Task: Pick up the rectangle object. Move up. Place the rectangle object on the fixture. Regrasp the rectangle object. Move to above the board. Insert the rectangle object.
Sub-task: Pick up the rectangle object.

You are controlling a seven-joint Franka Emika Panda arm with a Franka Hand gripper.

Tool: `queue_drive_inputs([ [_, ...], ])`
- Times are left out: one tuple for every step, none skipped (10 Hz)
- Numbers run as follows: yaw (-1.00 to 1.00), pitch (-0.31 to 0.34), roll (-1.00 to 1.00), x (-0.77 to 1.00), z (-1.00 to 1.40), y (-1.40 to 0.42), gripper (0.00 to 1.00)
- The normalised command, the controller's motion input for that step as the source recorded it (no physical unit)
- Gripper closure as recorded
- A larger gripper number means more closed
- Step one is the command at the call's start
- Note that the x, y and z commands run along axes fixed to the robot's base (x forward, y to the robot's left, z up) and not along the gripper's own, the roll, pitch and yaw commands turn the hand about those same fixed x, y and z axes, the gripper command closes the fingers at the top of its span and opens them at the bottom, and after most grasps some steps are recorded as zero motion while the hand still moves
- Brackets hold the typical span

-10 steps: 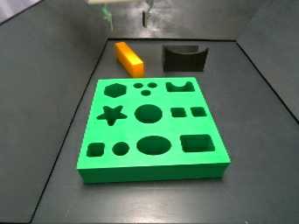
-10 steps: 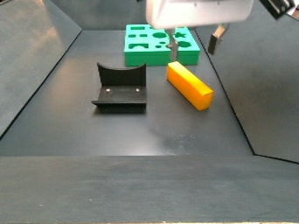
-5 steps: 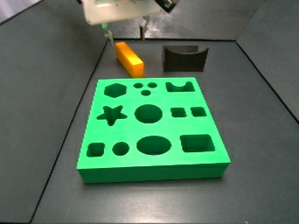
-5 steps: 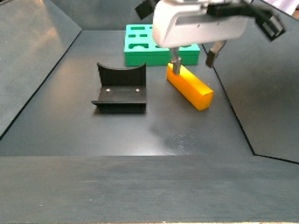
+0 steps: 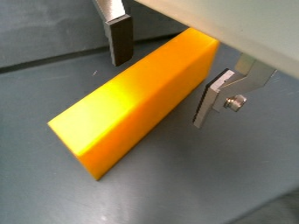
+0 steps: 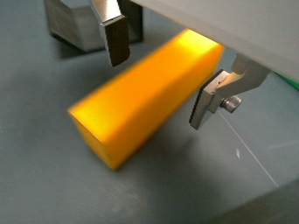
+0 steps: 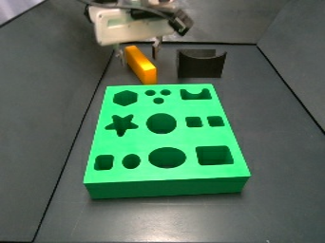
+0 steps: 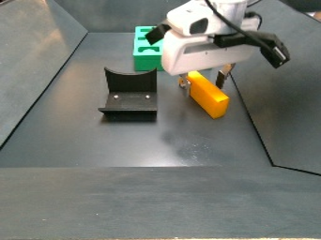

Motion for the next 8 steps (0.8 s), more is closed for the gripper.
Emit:
queue_drive_inputs([
  [-0.02,-0.209,0.05,-0.23,-0.35,-0.24,0.0],
  [-0.05,-0.071,0.02,-0.01,-0.09,-0.04,0.0],
  [0.0,0.0,0.0,0.0,0.0,0.0,1.0],
  [0.0,0.0,0.0,0.0,0.0,0.0,1.0],
  [0.0,0.0,0.0,0.0,0.0,0.0,1.0],
  [0.0,0.0,0.0,0.0,0.0,0.0,1.0],
  [0.0,0.0,0.0,0.0,0.0,0.0,1.0],
  [0.0,0.0,0.0,0.0,0.0,0.0,1.0],
])
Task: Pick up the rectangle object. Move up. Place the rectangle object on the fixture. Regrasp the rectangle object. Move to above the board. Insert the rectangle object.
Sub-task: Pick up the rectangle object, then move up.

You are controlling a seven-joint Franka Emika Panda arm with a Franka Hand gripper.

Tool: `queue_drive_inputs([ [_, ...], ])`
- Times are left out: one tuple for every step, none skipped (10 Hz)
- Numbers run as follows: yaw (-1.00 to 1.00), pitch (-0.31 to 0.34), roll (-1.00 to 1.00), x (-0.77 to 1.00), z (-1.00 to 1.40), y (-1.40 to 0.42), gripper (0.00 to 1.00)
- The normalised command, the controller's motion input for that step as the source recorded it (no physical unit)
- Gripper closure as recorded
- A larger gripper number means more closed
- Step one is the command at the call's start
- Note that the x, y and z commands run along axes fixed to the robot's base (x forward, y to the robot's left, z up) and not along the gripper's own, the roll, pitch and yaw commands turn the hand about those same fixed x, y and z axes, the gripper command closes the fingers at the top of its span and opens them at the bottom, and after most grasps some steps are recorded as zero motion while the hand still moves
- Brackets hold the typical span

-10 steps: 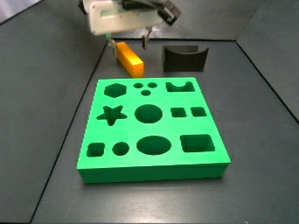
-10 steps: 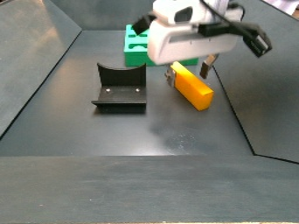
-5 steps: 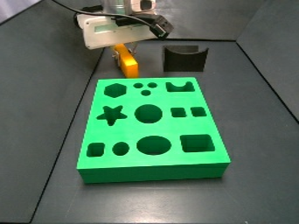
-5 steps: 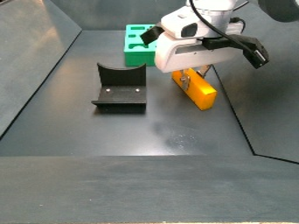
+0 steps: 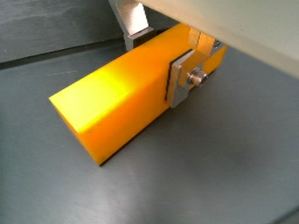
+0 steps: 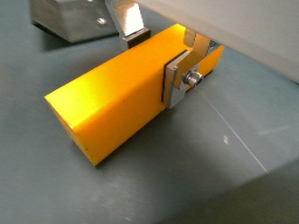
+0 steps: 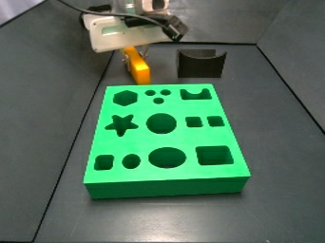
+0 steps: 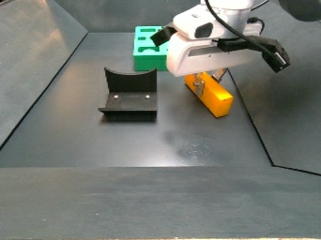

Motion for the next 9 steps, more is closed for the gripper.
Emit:
queue_drive_inputs([
  [0.0,0.0,0.0,0.0,0.0,0.0,1.0],
  [0.0,0.0,0.0,0.0,0.0,0.0,1.0],
  [0.0,0.0,0.0,0.0,0.0,0.0,1.0],
  [0.0,0.0,0.0,0.0,0.0,0.0,1.0],
  [0.0,0.0,0.0,0.0,0.0,0.0,1.0],
  [0.0,0.0,0.0,0.0,0.0,0.0,1.0],
  [0.0,0.0,0.0,0.0,0.0,0.0,1.0],
  [0.0,0.0,0.0,0.0,0.83,0.0,1.0],
  [0.02,0.022,0.0,-0.04,0.8,0.02,1.0],
])
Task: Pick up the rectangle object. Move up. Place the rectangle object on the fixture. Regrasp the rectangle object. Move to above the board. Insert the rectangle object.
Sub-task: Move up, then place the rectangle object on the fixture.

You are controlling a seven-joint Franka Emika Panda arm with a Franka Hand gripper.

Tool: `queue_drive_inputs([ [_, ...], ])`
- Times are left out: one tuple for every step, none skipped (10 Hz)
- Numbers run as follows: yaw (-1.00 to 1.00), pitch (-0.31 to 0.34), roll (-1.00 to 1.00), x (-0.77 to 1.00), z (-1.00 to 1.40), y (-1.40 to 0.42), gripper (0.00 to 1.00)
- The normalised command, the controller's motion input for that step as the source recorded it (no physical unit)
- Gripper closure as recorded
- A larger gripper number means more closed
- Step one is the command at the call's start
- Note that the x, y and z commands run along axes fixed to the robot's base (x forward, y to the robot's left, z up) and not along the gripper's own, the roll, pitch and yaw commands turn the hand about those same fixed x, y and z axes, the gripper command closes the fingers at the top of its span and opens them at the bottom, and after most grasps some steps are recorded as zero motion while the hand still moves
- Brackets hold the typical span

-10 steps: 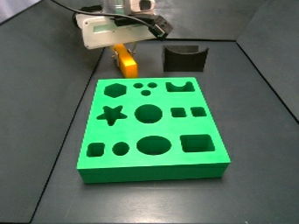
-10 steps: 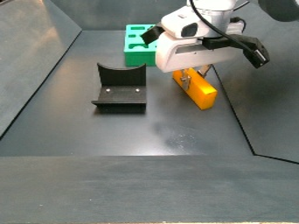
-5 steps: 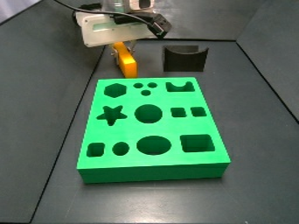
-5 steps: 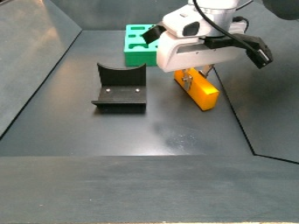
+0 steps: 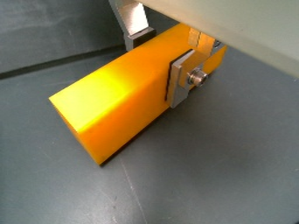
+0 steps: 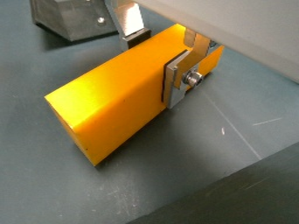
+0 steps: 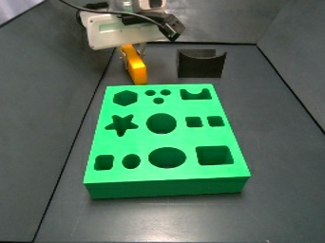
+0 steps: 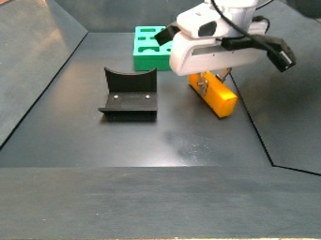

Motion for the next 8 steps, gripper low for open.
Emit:
queue_drive_inputs([
  [0.02,0.04,0.0,-0.06,0.76,0.02,1.0],
  [0.02,0.045,-0.01,-0.03,0.61,0.01,1.0],
  [0.02,0.044,-0.01,-0.02,0.48,0.01,1.0],
  [0.02,0.041,-0.01,-0.02,0.34,0.0,1.0],
  [0.0,0.0,0.0,0.0,1.0,0.0,1.0],
  [0.0,-0.014,0.0,0.01,1.0,0.0,1.0],
  [0.0,0.007,-0.01,-0.01,1.0,0.0,1.0],
  [0.0,0.014,-0.01,-0.01,1.0,0.0,1.0],
])
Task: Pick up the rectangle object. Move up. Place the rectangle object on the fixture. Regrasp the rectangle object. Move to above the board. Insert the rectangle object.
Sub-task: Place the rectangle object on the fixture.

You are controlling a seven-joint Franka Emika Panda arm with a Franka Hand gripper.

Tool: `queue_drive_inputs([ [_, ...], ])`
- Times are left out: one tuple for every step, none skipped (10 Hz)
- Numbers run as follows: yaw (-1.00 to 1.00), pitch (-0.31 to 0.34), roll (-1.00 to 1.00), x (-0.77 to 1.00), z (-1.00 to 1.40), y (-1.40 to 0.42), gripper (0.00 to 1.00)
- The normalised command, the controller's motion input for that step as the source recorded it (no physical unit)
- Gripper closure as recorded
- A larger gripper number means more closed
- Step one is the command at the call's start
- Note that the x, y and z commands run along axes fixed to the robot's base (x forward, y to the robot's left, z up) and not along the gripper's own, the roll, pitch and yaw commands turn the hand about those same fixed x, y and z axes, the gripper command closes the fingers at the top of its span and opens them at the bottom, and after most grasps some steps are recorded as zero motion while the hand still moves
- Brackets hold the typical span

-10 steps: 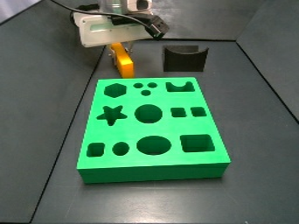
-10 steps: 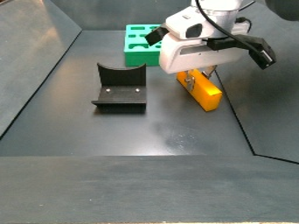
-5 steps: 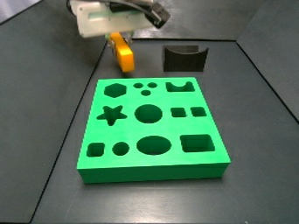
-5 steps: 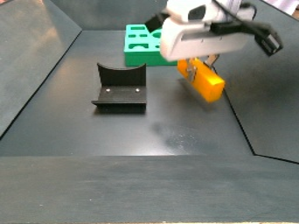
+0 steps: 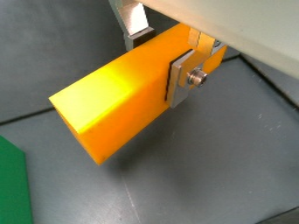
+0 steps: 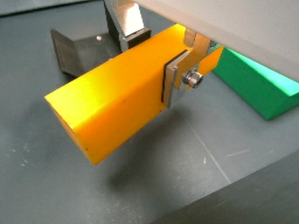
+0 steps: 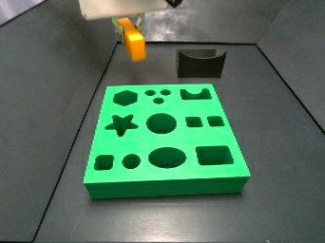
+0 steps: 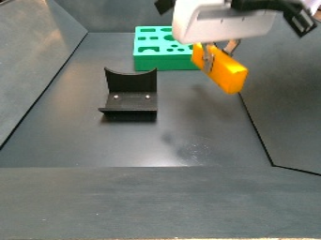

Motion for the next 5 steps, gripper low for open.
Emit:
queue_drive_inputs([
  [0.0,0.018,-0.01,-0.01,1.0,-0.01,1.0],
  [0.0,0.02,-0.01,-0.02,1.0,-0.01,1.0],
  [0.0,0.026,-0.02,-0.02,1.0,-0.01,1.0],
  [0.0,0.032,-0.02,-0.02,0.85,-0.01,1.0],
  [0.0,0.039,-0.02,-0.01,0.7,-0.01,1.0],
])
